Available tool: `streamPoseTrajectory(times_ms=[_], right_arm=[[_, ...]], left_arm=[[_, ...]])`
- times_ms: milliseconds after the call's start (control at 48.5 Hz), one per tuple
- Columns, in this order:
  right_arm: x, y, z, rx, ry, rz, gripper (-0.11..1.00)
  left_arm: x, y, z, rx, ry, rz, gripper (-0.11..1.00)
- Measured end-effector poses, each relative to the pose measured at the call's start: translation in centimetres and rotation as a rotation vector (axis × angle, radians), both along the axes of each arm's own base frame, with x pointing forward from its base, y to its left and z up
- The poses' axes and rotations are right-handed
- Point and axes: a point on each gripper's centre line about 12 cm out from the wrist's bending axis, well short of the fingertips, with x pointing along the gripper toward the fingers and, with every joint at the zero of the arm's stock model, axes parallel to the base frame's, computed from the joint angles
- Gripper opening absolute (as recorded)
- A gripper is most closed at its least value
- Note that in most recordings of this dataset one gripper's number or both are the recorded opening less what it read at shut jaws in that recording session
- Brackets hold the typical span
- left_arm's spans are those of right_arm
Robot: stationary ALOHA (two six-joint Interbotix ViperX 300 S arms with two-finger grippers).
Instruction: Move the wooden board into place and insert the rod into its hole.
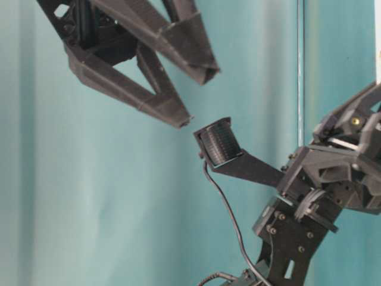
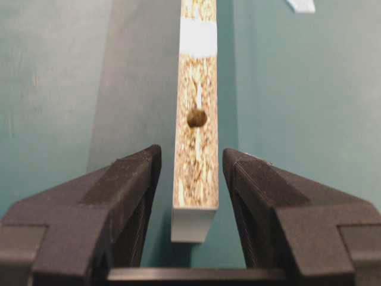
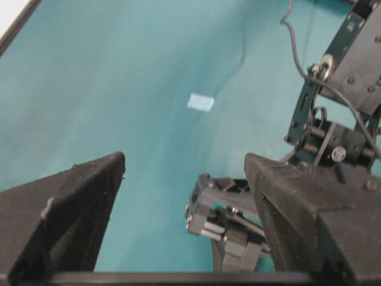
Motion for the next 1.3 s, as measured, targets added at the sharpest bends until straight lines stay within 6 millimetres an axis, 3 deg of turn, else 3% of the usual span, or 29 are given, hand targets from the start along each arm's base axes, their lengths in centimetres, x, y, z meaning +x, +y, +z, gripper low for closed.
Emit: streamPoseTrajectory(times_ms=[289, 640, 908, 1300], right_arm=[[1.0, 0.3, -0.8, -0.032, 0.112, -0.01, 0.93], [3.9, 3.1, -2.3, -0.054, 0.317, -0.01, 0.93], [5.8, 4.1, -3.4, -0.009, 0.492, -0.119, 0.92], [8.4, 5.1, -5.7, 0.07, 0.59, -0.238, 0.92]], left_arm=[[0.1, -0.4, -1.1, 0.01, -0.02, -0.012, 0.49], [0.0, -0.6, -2.2, 0.015, -0.03, -0.015, 0.48], [-0.5, -0.6, -3.5, 0.027, -0.053, -0.017, 0.48], [-0.5, -0.4, -4.7, 0.034, -0.106, -0.012, 0.48]])
